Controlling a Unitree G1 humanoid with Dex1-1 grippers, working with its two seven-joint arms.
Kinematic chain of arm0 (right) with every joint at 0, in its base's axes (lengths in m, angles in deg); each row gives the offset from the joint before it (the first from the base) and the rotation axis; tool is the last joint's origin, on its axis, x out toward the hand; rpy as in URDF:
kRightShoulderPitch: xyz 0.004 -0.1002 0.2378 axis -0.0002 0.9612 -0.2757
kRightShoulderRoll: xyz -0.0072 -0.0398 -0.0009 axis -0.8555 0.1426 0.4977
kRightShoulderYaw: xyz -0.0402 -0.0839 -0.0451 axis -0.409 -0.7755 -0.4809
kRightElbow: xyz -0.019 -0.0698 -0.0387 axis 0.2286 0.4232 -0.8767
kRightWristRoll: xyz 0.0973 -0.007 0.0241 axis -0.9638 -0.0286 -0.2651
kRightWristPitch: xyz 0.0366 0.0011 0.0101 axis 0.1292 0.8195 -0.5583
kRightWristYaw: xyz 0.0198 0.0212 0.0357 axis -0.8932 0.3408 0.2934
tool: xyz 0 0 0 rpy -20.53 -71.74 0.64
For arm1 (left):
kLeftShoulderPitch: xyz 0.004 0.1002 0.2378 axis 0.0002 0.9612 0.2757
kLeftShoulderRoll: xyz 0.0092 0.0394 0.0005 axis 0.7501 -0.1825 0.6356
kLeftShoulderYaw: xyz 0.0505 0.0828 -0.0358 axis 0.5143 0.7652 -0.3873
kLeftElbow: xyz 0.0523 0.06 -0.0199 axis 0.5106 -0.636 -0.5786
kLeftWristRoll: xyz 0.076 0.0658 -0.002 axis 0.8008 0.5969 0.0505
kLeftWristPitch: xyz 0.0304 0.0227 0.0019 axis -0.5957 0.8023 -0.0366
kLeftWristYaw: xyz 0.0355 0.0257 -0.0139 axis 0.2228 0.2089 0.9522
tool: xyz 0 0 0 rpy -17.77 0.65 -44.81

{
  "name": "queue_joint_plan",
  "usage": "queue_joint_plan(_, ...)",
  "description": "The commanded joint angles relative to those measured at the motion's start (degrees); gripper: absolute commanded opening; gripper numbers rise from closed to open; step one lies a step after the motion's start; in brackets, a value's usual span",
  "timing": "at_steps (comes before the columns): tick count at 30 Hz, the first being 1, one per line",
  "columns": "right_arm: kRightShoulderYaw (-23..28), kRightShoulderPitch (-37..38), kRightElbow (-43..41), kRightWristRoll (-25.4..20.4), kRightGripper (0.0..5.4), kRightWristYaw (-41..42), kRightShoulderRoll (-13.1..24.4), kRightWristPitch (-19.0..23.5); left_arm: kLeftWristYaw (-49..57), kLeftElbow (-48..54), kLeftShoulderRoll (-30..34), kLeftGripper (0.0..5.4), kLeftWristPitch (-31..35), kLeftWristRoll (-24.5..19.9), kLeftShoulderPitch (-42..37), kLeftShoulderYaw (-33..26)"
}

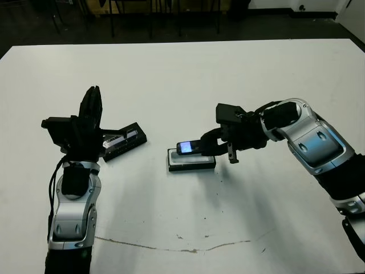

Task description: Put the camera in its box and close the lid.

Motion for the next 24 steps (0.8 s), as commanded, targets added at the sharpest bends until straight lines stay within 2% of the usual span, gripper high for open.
queue_joint_plan(1, -0.75, -1.42, 1.1, 0.7, 0.67, 2.03, -0.63, -0.71, 0.39, -0.73, 0.07, 0.0, 0.96, 0.14, 1.22, -0.02)
queue_joint_plan(15, -1.01, -1.03, 4.46, 3.63, 0.67, 2.61, -3.01, -3.57, 0.65, -0.81, 0.03, 0.0, 0.7, 0.13, 1.46, 0.06)
queue_joint_plan(21, -0.63, 0.34, 4.98, 4.57, 0.67, 1.28, -4.09, -6.38, 0.73, -0.93, 0.03, 0.0, 0.64, 0.16, 1.51, 0.12)
queue_joint_plan(24, -0.88, 0.16, 5.4, 4.85, 0.67, 1.45, -4.71, -5.87, 0.77, -1.01, 0.05, 0.0, 0.54, 0.22, 1.5, 0.14)
